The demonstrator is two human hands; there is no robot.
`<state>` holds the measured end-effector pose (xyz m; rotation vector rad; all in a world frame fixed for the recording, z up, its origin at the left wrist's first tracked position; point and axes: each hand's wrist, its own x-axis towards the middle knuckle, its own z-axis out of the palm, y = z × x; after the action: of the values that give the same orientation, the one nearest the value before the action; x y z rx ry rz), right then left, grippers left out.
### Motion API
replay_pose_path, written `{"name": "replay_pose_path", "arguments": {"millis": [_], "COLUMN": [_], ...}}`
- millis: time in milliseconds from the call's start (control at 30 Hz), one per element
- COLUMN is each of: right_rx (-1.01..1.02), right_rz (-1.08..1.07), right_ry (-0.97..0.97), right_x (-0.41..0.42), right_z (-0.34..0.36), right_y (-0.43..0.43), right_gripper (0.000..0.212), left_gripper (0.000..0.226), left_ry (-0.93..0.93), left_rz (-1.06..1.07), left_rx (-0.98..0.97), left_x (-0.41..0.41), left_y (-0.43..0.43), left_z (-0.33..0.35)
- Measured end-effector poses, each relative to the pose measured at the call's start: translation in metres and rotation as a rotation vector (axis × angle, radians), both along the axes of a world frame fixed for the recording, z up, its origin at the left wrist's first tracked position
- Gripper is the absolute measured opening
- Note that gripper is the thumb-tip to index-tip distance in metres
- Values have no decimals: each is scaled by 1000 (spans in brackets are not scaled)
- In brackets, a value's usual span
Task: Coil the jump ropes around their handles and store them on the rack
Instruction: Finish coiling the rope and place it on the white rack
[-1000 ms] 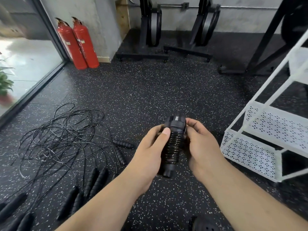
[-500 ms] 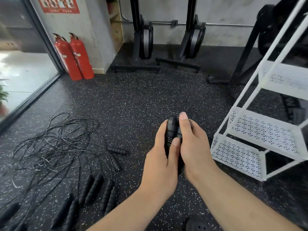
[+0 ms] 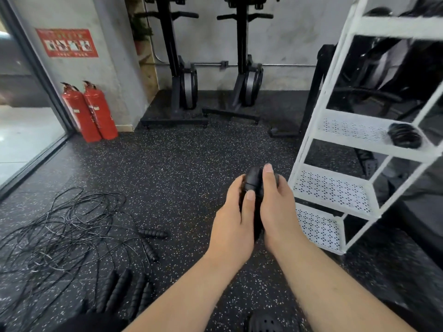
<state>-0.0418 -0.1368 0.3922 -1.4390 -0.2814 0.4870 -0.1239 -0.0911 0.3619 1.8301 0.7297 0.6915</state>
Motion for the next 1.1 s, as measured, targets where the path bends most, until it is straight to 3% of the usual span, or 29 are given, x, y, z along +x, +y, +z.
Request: {"name": "replay_pose_path", "arguments": {"millis": [100, 467, 800, 1000, 1100], "right_rx": [-15, -24, -279, -413, -557], "right_rz": [-55, -122, -123, -61, -43], "right_ry": [-54, 112, -521, -717, -808], "right_x": [9, 59, 108, 125, 140], "right_z": [4, 38, 48, 51, 53], "right_y": [-21, -102, -158, -181, -185], "right_gripper": [36, 39, 58, 82, 83], "left_gripper": [47, 44, 26, 28, 27], "left_ry": [20, -38, -68, -71, -52], "left_rz": [-51, -128, -196, -223, -276], "left_rx": [-24, -11, -445, -527, -525], "left_x": [10, 59, 131, 173, 193], "left_y": [-17, -95, -112, -114, -120], "left_z": [7, 34, 89, 111, 116]}}
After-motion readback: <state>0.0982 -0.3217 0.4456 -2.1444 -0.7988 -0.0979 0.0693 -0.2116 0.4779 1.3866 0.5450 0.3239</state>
